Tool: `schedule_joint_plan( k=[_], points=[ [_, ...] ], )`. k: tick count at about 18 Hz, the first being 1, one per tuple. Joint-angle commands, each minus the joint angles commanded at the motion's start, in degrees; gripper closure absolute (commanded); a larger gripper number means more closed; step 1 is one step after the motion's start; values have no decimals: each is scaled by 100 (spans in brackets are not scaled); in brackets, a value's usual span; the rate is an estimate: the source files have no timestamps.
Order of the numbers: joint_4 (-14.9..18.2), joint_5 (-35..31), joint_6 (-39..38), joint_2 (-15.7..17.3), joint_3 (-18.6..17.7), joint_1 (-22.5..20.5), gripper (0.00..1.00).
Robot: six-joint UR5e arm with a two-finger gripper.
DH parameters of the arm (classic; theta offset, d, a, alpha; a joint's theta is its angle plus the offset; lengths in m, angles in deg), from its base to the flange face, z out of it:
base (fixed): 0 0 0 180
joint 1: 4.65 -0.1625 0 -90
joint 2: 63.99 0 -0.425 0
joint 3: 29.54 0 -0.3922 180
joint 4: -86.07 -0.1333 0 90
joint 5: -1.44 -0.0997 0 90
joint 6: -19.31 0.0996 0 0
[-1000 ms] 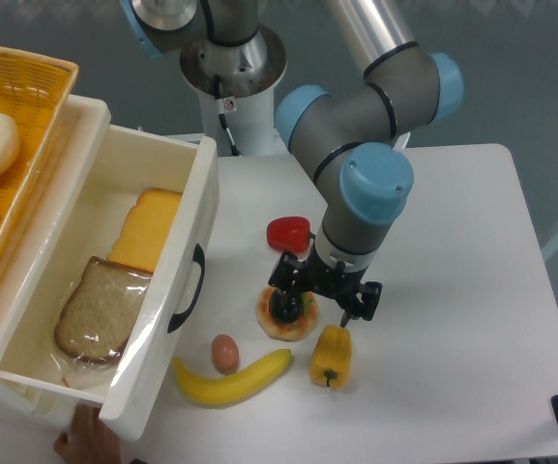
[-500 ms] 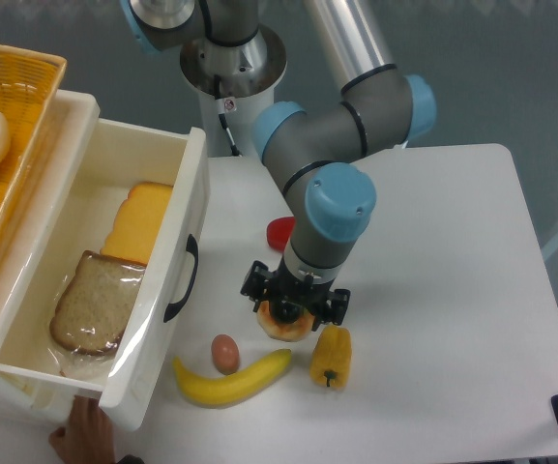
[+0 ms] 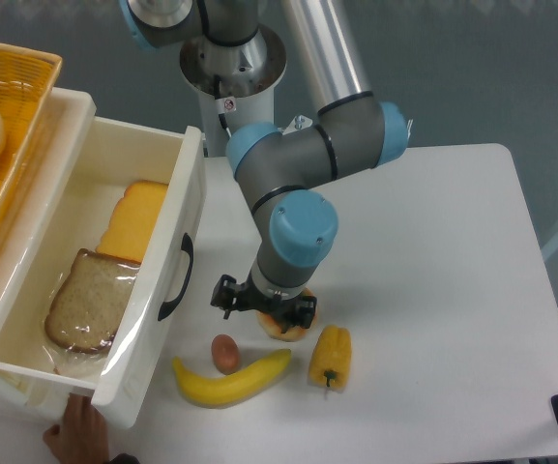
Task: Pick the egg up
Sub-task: 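Move the gripper from above the cracker toward the brown egg, then lower the open gripper down around the brown egg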
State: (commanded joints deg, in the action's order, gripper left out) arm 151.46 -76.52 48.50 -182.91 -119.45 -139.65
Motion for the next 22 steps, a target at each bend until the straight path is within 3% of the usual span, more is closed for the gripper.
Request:
schedule_joint_plan(
  k=[5, 10, 22],
  points=[
    [-52, -35, -334, -79, 0, 88, 0],
    [-255, -606, -686, -167, 70, 281, 0],
    [-387, -589, -977, -343, 114, 404, 0]
  ],
)
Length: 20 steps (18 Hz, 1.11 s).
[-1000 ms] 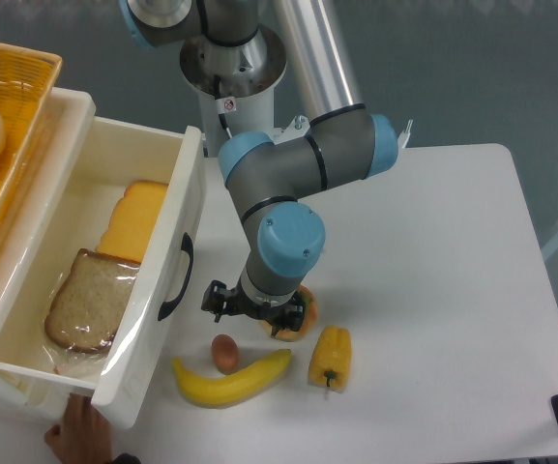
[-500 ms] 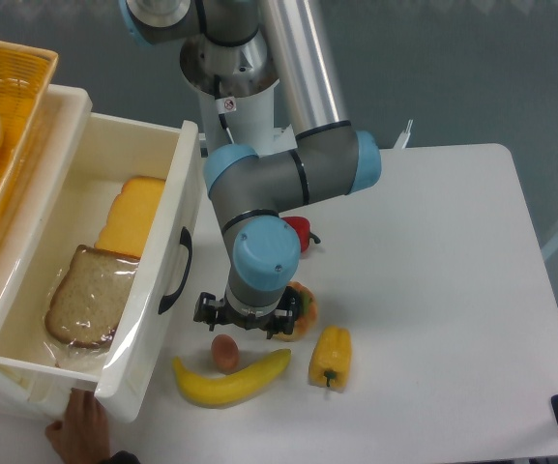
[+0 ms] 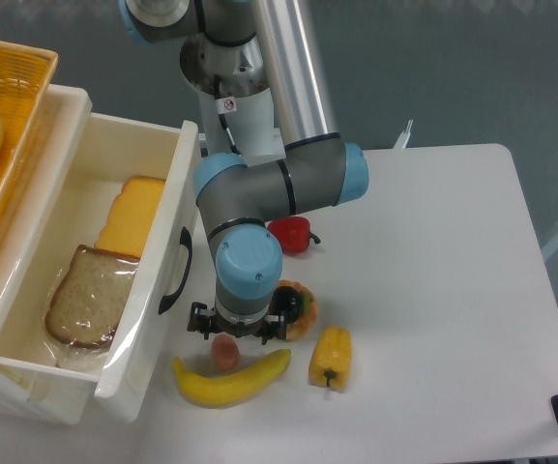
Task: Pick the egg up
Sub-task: 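Lower the open gripper down around the brown egg, then close the gripper fingers on the brown egg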
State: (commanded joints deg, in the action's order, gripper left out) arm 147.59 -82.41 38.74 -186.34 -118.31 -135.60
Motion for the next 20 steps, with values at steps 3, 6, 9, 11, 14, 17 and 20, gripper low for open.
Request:
schedule_joint_plan(
  k=[3, 6, 9, 11, 14, 17, 20],
  points=[
    [0, 0, 26, -9, 0, 0, 0],
    [0, 9, 53, -26, 17, 0, 0],
    [0, 0, 44, -88, 44, 0, 0],
    [0, 0, 35, -97, 44, 0, 0],
    [0, 0, 35, -123, 70, 9, 0],
    [0, 0, 26, -184, 132, 18, 0],
    [0, 0, 26, -228, 149, 35, 0]
  ],
)
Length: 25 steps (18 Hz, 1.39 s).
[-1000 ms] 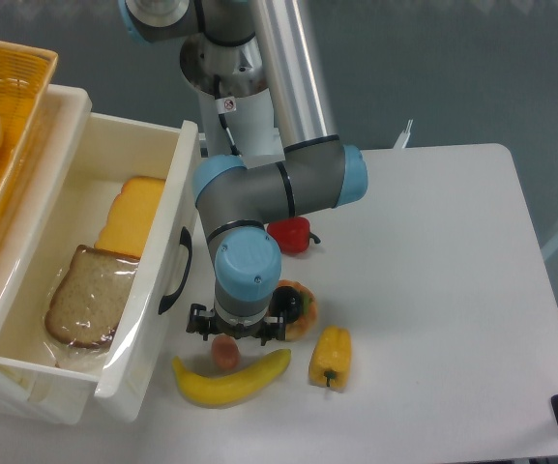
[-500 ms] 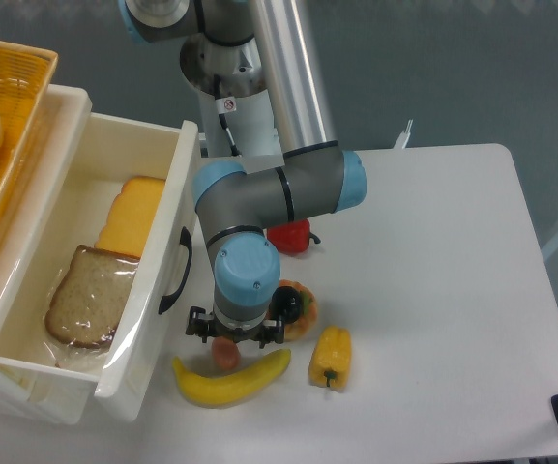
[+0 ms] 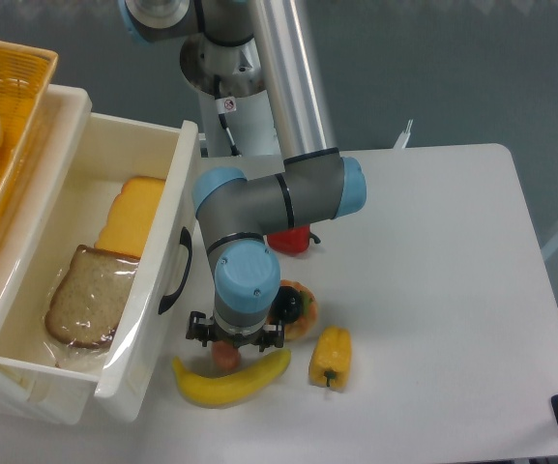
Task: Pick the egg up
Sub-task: 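Close the gripper fingers on the brown egg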
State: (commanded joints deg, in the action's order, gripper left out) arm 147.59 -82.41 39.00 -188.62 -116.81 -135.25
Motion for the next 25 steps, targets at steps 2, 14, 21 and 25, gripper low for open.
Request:
schedule_joint_plan(
  k=[2, 14, 21, 25],
  points=[
    [0, 0, 9, -26, 9, 26, 1],
    [-9, -18, 123, -70, 26, 62, 11],
    [-9, -18, 123, -114, 53, 79, 15],
    [-9, -18, 123, -106, 53, 79, 19]
  ],
)
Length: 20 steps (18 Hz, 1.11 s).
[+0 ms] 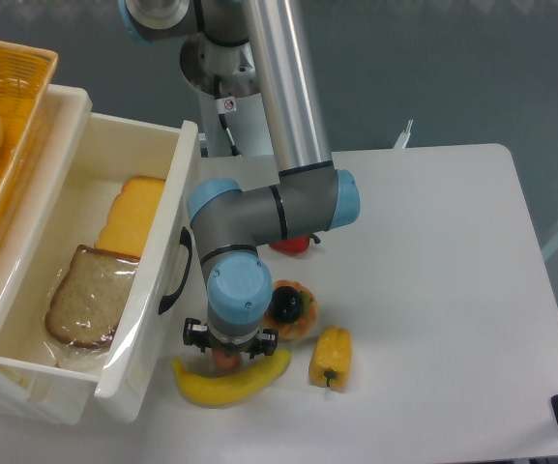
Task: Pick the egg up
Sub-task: 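Close the gripper fingers on the brown egg, then lift the gripped egg up off the table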
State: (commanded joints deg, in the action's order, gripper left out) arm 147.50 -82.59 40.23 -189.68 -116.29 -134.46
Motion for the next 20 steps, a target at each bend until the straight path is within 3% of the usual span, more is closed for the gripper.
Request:
schedule_joint_plan(
  k=[4, 20],
  points=[
    [0, 0, -9, 0, 0, 0, 29],
    [0, -9, 96, 18, 0, 0, 51]
  ],
)
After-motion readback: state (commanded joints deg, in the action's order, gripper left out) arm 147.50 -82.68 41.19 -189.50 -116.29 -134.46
